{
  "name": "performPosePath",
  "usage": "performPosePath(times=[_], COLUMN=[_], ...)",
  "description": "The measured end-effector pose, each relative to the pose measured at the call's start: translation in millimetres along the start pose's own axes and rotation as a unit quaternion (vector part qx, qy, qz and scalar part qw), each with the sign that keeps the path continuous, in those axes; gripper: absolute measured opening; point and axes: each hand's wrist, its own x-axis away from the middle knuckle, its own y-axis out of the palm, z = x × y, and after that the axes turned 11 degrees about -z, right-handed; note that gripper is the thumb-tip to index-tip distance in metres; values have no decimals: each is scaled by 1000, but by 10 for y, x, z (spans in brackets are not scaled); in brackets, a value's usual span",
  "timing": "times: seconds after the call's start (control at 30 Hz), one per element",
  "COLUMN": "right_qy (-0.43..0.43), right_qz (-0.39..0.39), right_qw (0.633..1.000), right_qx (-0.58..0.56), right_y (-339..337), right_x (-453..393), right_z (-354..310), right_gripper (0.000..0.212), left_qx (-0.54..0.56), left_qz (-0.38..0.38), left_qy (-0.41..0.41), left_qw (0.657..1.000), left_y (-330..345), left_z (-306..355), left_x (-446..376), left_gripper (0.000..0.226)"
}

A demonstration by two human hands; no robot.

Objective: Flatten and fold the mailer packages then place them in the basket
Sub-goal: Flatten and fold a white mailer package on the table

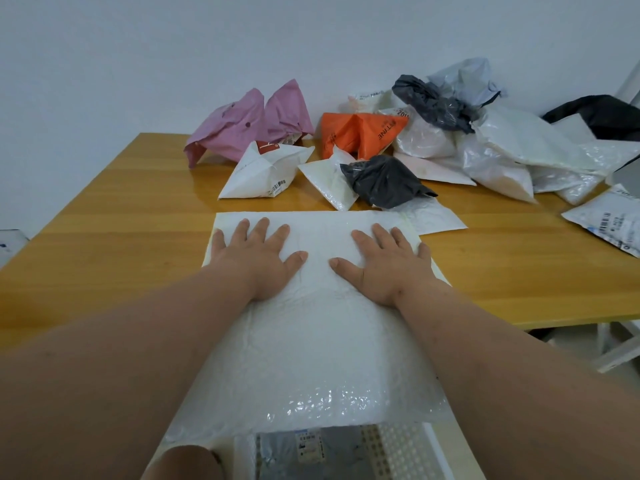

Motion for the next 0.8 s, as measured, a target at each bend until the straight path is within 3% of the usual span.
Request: performPosePath(times=[0.17,0.3,0.47,0.57,0.67,0.8], right_qy=[-1,17,34,4,-41,-78], right_qz=[14,63,111,46,-46,-78], right_qw=[1000,998,993,996,990,993], right_qx=[-2,20,17,-76,-126,-33], right_y=[3,-15,-74,-170,-270,-142], right_x=[14,87,209,339,517,669], right_z=[-2,-25,-174,-224,-145,-66], right_gripper=[85,84,71,65,72,103], left_qx=[31,41,5,0,21,-15], left_qz=[18,90,-3,-48,-100,-58], left_qy=[-3,-2,38,59,78,84], left_qw=[999,995,999,997,992,995], left_y=[8,-35,-100,-81,-95,77], left_z=[-4,5,165,159,139,162], left_x=[1,149,532,678,769,825], left_gripper=[82,77,82,99,112,112])
